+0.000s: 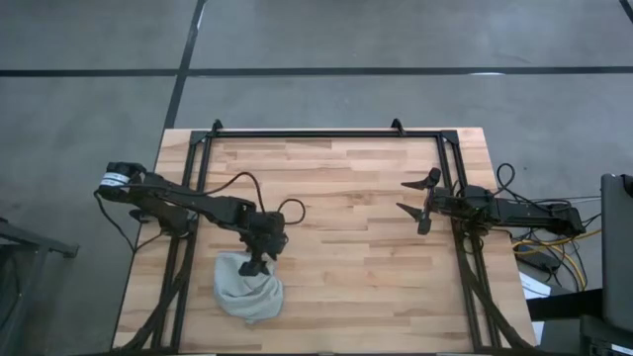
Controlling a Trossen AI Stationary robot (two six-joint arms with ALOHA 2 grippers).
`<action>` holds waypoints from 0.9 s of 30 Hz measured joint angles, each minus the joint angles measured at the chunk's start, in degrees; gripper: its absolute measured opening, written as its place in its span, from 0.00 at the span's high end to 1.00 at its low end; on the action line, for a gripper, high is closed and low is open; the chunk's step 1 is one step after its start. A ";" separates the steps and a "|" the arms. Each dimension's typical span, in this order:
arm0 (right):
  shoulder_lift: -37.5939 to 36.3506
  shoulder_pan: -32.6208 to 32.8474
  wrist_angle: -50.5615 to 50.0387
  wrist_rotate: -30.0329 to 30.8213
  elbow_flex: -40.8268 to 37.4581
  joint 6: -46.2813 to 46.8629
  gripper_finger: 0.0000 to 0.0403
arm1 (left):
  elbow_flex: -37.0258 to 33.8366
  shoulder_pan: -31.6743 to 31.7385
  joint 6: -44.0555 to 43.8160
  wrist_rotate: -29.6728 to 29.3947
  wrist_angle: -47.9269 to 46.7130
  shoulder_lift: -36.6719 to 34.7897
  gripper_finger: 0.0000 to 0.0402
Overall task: Roll towel
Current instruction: Fold the gray towel on the table
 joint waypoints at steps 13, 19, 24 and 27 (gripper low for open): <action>0.00 0.00 0.00 -0.02 0.00 0.00 0.29 | -4.78 0.00 -2.91 -0.96 0.49 0.15 0.35; -0.02 0.00 -0.01 -0.02 0.00 0.00 0.29 | -5.64 0.00 -5.71 -1.27 2.85 0.15 0.35; -0.01 0.00 -0.01 0.00 0.00 0.00 0.29 | -6.44 0.00 -5.98 -0.71 3.95 0.15 0.35; -0.01 0.02 0.00 0.00 0.00 0.00 0.29 | -8.21 -0.01 -6.45 0.55 6.88 0.15 0.35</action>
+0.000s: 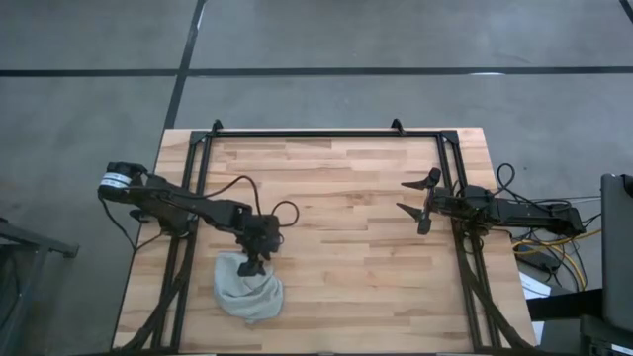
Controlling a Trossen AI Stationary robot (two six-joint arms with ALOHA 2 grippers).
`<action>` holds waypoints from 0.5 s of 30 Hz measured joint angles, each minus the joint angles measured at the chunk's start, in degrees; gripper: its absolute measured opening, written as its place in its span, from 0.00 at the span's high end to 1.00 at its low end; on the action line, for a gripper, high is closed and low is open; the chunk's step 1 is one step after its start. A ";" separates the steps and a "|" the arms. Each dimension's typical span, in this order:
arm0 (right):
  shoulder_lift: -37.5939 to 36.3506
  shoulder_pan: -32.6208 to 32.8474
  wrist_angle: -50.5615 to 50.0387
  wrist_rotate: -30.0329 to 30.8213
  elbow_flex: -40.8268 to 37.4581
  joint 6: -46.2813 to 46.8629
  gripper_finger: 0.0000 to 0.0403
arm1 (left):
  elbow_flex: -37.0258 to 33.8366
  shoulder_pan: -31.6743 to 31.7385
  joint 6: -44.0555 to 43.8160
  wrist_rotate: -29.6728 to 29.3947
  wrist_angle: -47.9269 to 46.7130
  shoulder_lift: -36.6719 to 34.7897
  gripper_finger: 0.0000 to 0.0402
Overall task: Roll towel
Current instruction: Fold the gray towel on the table
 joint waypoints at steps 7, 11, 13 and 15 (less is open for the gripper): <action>0.00 0.01 -0.01 0.00 0.00 0.00 0.29 | -1.12 0.01 -0.04 0.63 2.55 0.00 0.35; 0.01 0.00 -0.01 -0.01 0.00 0.01 0.29 | -1.12 0.01 0.75 0.91 2.81 0.00 0.35; -0.01 0.01 0.02 -0.02 0.00 0.00 0.29 | -1.12 0.01 0.76 1.73 2.82 0.00 0.35; 0.01 -0.02 -0.01 0.00 0.00 0.00 0.29 | -1.17 0.01 0.97 2.28 2.85 0.00 0.35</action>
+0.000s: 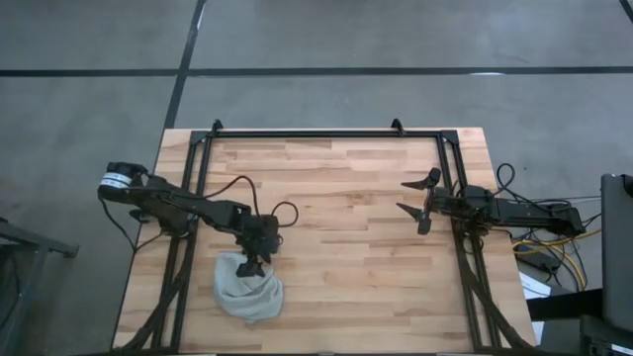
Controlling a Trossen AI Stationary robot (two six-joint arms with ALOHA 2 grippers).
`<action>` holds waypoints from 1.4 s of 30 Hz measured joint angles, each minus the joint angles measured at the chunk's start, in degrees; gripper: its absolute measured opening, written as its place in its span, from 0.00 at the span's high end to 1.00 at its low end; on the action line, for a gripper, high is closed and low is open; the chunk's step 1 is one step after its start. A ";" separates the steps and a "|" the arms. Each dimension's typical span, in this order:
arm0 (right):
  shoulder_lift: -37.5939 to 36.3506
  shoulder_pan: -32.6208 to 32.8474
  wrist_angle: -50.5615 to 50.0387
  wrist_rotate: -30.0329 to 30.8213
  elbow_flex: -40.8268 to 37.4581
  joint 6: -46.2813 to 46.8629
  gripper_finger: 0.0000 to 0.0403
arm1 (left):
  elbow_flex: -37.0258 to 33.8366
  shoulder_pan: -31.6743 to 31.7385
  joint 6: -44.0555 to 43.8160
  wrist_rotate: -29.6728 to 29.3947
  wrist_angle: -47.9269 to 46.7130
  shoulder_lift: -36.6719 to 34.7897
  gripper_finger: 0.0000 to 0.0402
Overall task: Roll towel
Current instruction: Fold the gray towel on the table
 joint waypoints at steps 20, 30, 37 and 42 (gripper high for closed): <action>-0.01 0.02 0.00 -0.01 0.00 0.00 0.29 | -4.77 0.02 -6.86 -2.97 6.72 -0.10 0.35; -0.02 0.02 0.00 0.00 0.00 0.00 0.29 | -4.69 -0.22 -5.30 2.79 6.67 0.02 0.38; -0.02 0.01 0.01 -0.01 0.00 0.00 0.29 | -4.69 -0.22 -6.09 2.35 6.91 0.02 0.60; -0.02 0.00 0.00 0.00 0.00 0.00 0.29 | -4.69 -0.22 -7.38 2.35 7.86 0.02 0.82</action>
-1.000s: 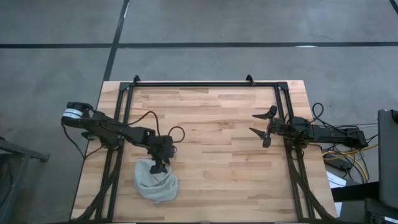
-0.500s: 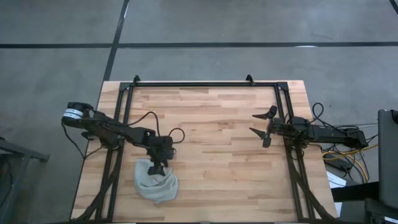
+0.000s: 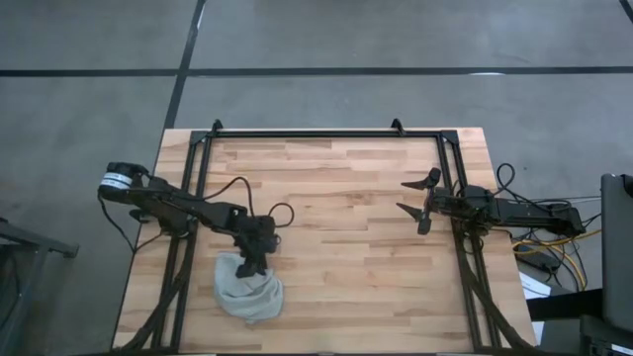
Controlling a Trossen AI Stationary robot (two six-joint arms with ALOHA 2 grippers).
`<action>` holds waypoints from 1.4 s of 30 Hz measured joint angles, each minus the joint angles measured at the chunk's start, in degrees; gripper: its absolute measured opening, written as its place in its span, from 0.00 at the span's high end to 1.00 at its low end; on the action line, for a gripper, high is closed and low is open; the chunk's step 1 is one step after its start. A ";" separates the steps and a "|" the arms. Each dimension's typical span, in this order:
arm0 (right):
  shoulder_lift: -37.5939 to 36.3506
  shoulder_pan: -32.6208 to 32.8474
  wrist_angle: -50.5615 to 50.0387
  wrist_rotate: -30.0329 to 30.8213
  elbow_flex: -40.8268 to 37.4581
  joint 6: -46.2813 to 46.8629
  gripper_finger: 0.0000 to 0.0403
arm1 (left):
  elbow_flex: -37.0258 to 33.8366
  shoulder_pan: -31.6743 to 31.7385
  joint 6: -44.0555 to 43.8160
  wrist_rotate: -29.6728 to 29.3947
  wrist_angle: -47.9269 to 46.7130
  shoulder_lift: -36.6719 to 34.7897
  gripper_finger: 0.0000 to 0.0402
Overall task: Roll towel
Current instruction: Fold the gray towel on the table
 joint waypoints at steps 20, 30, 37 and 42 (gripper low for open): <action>0.02 0.00 0.00 -0.02 0.00 0.02 0.29 | 2.53 0.43 1.83 0.48 -1.75 -3.53 0.98; 0.02 0.01 0.00 -0.01 0.00 0.01 0.29 | 3.30 1.68 1.97 -1.62 -4.69 -13.74 0.98; 0.02 0.02 0.00 -0.01 0.00 0.00 0.29 | 3.84 1.68 2.45 -4.03 -7.87 -17.97 0.98; 0.02 0.00 0.00 0.00 0.00 0.00 0.29 | 4.16 1.68 2.52 -4.04 -11.03 -16.47 0.98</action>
